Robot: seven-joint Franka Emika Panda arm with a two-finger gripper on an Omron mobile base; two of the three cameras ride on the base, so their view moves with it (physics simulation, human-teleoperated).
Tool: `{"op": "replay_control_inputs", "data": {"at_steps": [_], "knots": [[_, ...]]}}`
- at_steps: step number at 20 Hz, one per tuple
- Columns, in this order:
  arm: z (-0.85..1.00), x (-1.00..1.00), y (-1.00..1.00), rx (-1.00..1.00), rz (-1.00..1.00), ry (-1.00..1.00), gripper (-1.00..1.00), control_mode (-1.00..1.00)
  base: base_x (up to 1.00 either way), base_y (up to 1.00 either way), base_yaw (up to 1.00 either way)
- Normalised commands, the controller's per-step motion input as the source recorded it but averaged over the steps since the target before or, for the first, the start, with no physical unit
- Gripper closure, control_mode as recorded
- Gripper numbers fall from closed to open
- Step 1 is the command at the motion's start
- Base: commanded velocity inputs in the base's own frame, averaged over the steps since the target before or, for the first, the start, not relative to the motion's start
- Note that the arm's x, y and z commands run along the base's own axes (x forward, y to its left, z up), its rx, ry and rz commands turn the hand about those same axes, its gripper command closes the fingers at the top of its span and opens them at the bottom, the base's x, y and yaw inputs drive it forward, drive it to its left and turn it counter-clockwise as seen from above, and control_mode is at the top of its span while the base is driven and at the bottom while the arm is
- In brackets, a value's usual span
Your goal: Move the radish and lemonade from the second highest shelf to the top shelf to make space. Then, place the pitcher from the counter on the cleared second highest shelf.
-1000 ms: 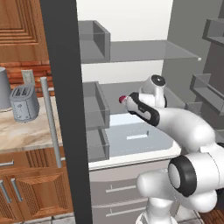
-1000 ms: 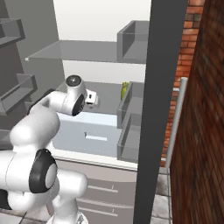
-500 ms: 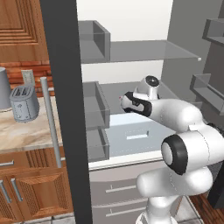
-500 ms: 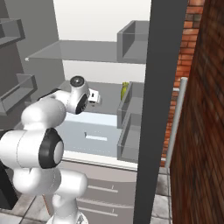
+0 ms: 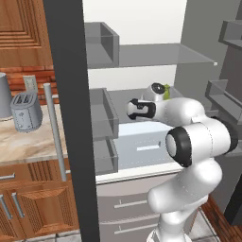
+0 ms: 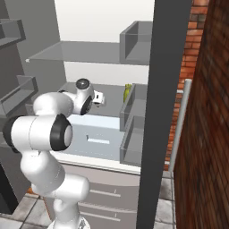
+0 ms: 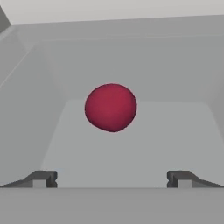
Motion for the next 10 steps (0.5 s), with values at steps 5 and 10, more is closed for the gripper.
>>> {"op": "replay_control_inputs", "data": {"at_steps": [5, 10], "knots": [[-0.15, 0.42, 0.03, 0.0, 0.0, 0.0, -1.0, -1.0, 0.0, 0.0, 0.0], [-0.17, 0.38, 0.04, 0.0, 0.0, 0.0, -1.0, -1.0, 0.0, 0.0, 0.0]]}}
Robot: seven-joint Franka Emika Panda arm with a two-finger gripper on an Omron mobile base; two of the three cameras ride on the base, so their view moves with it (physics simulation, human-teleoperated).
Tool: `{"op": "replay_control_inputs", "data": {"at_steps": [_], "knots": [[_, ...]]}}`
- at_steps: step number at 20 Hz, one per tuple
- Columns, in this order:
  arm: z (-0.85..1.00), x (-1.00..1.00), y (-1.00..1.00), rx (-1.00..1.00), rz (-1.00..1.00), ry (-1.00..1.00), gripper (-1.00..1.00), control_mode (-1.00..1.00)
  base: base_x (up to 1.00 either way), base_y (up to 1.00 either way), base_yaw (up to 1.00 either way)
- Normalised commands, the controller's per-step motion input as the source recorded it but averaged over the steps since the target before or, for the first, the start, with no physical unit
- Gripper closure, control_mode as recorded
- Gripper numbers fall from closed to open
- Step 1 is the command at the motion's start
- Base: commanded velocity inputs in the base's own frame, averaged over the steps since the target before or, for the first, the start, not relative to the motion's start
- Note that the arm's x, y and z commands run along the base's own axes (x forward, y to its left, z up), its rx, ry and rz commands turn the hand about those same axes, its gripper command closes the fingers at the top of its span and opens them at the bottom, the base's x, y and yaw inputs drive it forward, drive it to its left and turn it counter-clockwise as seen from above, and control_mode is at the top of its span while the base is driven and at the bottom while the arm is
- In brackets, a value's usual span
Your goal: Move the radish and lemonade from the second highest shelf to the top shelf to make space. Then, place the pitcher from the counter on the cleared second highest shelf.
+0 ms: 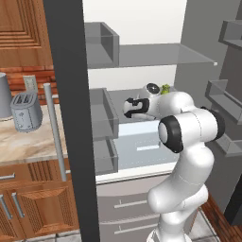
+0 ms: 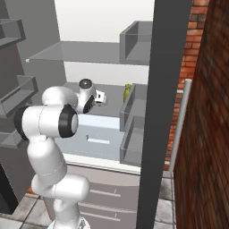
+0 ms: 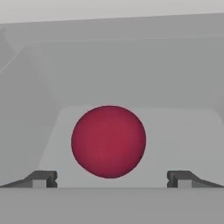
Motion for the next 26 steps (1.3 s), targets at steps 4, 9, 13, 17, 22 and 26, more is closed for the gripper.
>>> {"op": "replay_control_inputs", "data": {"at_steps": [4, 9, 13, 17, 22, 26], "knots": [[-0.18, 0.38, 0.03, 0.0, 0.0, 0.0, -1.0, -1.0, 0.0, 0.0, 0.0], [-0.18, 0.38, 0.01, 0.0, 0.0, 0.0, -1.0, -1.0, 0.0, 0.0, 0.0], [-0.16, 0.37, 0.0, 0.0, 0.0, 0.0, -1.0, -1.0, 0.0, 0.0, 0.0], [-0.16, 0.35, 0.0, 0.0, 0.0, 0.0, -1.0, -1.0, 0.0, 0.0, 0.0], [-0.38, 0.09, 0.05, 0.0, 0.0, 0.0, 1.0, -1.0, 0.0, 0.0, 0.0], [-0.69, -0.2, 0.18, -0.01, -0.03, 0.0, 1.0, -1.0, 0.0, 0.0, 0.0]]}}
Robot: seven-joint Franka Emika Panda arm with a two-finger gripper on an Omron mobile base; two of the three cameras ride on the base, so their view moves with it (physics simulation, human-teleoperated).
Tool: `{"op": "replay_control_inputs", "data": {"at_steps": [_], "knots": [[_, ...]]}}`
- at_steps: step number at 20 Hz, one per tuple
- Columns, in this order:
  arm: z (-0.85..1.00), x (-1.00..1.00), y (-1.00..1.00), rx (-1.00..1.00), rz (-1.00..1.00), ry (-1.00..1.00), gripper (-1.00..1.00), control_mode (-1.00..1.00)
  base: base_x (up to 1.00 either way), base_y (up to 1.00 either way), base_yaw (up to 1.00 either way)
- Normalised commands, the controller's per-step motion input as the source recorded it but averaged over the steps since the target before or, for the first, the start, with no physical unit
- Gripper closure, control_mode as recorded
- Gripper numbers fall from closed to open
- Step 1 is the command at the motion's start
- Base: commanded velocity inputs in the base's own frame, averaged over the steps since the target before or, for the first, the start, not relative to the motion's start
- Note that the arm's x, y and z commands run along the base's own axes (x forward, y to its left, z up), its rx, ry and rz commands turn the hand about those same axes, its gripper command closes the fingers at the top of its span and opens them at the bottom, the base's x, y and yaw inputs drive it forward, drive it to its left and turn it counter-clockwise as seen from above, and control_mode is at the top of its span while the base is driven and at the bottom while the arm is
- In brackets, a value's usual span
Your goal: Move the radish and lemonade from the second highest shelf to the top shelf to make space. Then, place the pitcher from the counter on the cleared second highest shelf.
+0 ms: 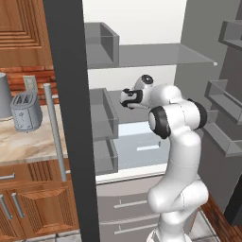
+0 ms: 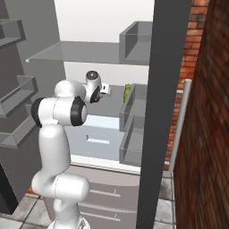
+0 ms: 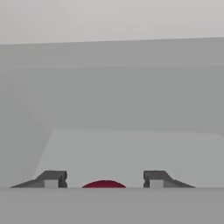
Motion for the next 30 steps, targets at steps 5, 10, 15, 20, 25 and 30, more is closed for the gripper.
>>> {"op": "replay_control_inputs", "data": {"at_steps": [5, 10, 15, 20, 25, 30], "knots": [[-0.75, -0.36, 0.25, -0.04, -0.04, 0.0, 1.0, -1.0, 0.0, 0.0, 0.0], [-0.71, -0.45, 0.19, -0.02, -0.03, 0.0, 1.0, -1.0, 0.0, 0.0, 0.0], [-0.57, -0.87, 0.0, 0.0, 0.0, -0.07, 1.0, -1.0, 0.0, 0.0, 0.0], [0.13, -1.0, 0.0, 0.0, 0.0, -0.17, 1.0, -1.0, 0.0, 0.0, 0.0], [0.76, -1.0, 0.0, 0.0, 0.0, -0.26, 1.0, -1.0, 0.0, 0.0, 0.0], [1.0, -0.92, 0.0, 0.0, 0.0, -0.28, 1.0, -1.0, 0.0, 0.0, 0.0]]}}
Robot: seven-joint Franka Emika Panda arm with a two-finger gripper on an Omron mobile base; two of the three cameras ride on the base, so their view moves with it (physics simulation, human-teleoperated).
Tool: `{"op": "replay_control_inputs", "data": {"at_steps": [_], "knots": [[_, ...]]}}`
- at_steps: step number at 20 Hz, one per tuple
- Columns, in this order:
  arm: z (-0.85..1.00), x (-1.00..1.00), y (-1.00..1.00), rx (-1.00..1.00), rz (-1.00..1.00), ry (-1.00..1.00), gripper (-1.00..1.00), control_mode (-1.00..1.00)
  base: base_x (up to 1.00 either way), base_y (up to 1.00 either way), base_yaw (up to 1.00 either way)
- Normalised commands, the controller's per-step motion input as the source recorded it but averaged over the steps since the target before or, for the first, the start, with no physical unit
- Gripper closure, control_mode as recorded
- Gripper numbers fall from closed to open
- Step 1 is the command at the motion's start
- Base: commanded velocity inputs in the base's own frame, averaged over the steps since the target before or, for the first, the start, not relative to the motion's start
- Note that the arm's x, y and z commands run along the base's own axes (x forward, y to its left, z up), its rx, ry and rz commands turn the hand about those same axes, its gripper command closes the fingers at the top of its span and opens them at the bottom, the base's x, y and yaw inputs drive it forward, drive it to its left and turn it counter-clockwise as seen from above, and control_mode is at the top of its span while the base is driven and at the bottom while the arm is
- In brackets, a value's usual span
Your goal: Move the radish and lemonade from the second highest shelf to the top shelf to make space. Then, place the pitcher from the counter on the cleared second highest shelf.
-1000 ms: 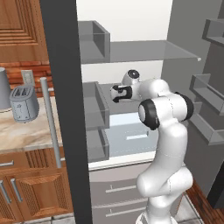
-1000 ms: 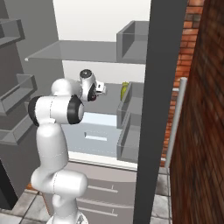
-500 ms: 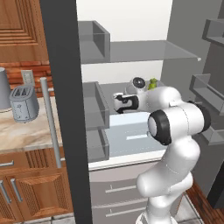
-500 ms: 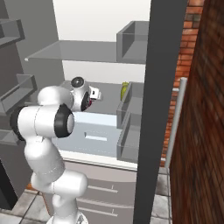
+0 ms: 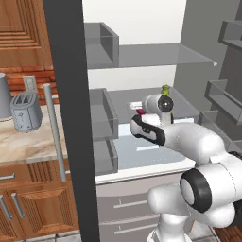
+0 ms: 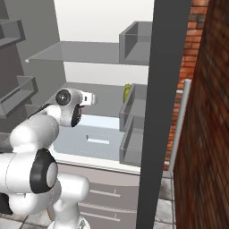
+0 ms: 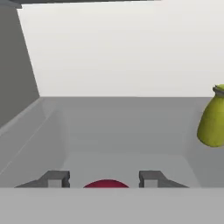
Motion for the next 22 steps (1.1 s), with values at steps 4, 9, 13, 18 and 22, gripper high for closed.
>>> {"op": "replay_control_inputs", "data": {"at_steps": [4, 9, 13, 18, 22], "knots": [[1.0, -0.85, 0.0, 0.0, 0.0, -0.23, 1.0, -1.0, 0.0, 0.0, 0.0], [1.0, -0.62, 0.0, 0.0, 0.0, -0.2, 1.0, -1.0, 0.0, 0.0, 0.0], [1.0, -0.46, 0.0, 0.0, 0.0, -0.16, 1.0, -1.0, 0.0, 0.0, 0.0], [1.0, -0.35, 0.0, 0.0, 0.0, -0.09, 1.0, -1.0, 0.0, 0.0, 0.0], [1.0, -0.19, 0.0, 0.0, 0.0, -0.02, 1.0, -1.0, 0.0, 0.0, 0.0]]}}
